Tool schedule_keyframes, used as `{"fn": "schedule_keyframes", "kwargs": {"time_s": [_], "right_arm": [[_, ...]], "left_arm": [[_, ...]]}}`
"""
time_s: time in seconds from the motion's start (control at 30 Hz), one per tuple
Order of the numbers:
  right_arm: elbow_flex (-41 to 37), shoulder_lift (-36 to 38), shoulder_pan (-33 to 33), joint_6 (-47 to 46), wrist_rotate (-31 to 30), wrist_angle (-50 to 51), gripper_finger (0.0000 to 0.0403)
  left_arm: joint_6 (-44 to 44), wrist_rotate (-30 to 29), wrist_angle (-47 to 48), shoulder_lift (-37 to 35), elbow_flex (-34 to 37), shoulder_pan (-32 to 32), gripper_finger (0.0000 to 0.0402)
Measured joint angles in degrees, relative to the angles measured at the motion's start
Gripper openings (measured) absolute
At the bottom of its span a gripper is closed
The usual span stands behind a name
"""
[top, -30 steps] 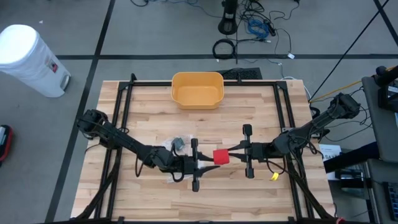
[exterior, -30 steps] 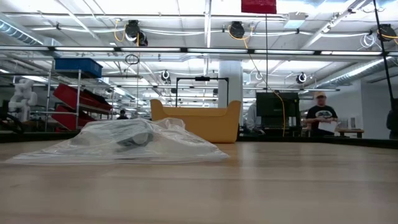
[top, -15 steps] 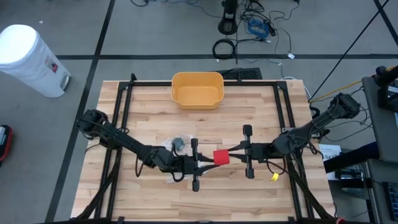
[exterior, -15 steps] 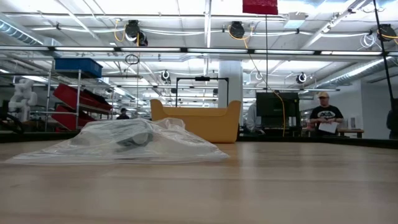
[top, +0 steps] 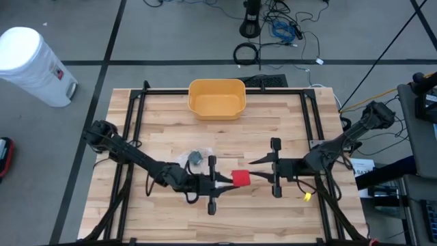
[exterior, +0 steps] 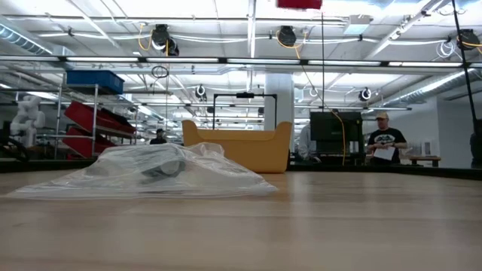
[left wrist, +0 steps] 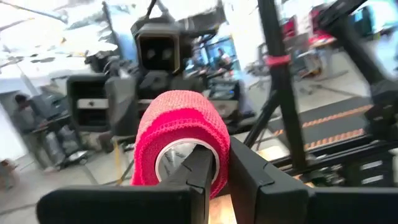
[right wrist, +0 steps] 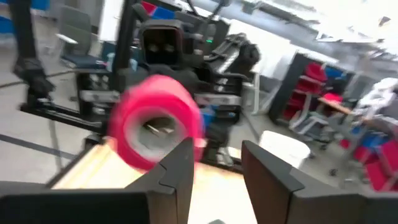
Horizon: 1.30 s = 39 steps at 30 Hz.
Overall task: Roll bandage
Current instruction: Roll the red bandage
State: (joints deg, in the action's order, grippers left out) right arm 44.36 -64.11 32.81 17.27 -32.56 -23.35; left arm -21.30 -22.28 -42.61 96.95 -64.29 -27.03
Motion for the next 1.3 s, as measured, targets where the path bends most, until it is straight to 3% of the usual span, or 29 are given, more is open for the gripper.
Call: {"fn": "schedule_keyframes", "kwargs": {"time_s": [0.33,0.5,0.6,0.73,0.97,1.1,1.3], "right_arm": [[0.04,0.15,5.92,14.57,-1.05,2.64,0.013],[0.04,-5.52,9.12,26.69,-0.44,0.54,0.013],[0.04,-10.49,9.61,38.96,-1.24,-4.39,0.013],[1.05,-17.32,9.79,57.61,-7.81,-15.84,0.013],[5.89,-26.88,11.56,77.1,-20.41,-15.56,0.013],[7.6,-30.11,13.02,83.83,-24.53,-14.49,0.013],[10.4,-32.05,14.96,85.64,-27.83,-8.39,0.0144]], "left_arm": [[-0.03,0.53,-0.21,-2.37,0.0,-2.07,0.0042],[0.0,0.49,-0.42,-3.64,0.0,-3.2,0.0042],[0.02,0.34,-0.41,-3.96,0.0,-3.47,0.0042],[0.02,0.3,-0.35,-3.96,0.0,-3.5,0.0042],[0.42,-0.37,-0.36,-4.04,0.0,-3.56,0.0042],[1.53,-0.47,-0.29,-4.13,0.0,-3.56,0.0042],[1.55,-0.49,-0.13,-4.13,0.0,-3.89,0.0042]]}}
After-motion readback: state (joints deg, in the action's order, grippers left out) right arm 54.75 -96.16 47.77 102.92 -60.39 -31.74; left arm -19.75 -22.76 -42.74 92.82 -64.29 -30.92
